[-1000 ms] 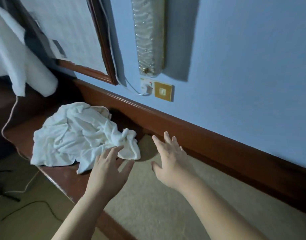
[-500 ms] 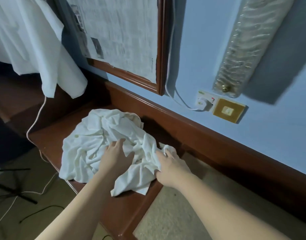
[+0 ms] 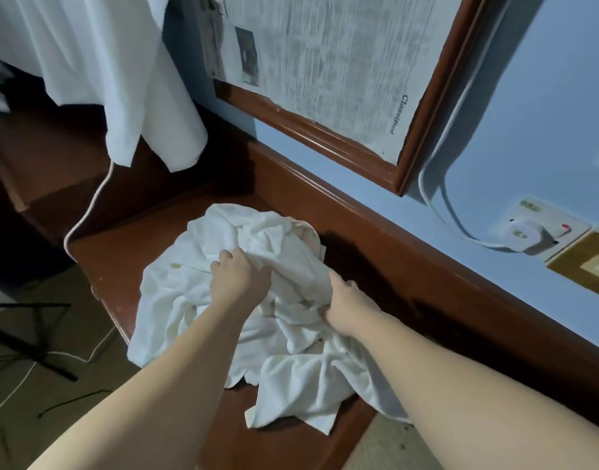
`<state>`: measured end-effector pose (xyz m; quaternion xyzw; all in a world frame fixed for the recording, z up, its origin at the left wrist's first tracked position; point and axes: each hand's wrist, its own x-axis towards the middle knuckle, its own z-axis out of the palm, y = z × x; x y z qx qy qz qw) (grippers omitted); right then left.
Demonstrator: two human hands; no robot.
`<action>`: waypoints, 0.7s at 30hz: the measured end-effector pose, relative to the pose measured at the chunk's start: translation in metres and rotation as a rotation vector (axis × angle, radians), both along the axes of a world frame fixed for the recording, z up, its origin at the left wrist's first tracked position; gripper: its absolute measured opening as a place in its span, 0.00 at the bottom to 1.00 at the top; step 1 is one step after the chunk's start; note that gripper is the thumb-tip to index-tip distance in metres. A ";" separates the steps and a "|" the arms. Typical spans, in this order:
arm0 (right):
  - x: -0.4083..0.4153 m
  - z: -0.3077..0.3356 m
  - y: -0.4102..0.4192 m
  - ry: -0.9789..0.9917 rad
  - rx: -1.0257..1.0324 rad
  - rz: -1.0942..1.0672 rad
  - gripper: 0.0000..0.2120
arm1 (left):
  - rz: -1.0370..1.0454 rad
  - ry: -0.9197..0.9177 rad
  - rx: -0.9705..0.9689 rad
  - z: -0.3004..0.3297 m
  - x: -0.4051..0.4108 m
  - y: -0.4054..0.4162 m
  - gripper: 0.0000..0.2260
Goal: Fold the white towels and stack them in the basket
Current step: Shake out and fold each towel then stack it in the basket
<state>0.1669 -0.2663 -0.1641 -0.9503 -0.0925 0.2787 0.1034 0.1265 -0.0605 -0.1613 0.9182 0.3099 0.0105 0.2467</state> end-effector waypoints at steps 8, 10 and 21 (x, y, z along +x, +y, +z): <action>0.010 -0.020 0.044 -0.101 -0.022 -0.013 0.30 | -0.068 -0.027 0.057 -0.017 0.014 0.014 0.09; 0.013 -0.022 0.056 -0.116 0.046 -0.085 0.25 | -0.080 -0.036 0.059 -0.017 0.013 0.017 0.09; -0.006 0.067 0.040 -0.473 0.592 -0.018 0.09 | -0.130 -0.227 -0.094 0.021 -0.005 0.015 0.09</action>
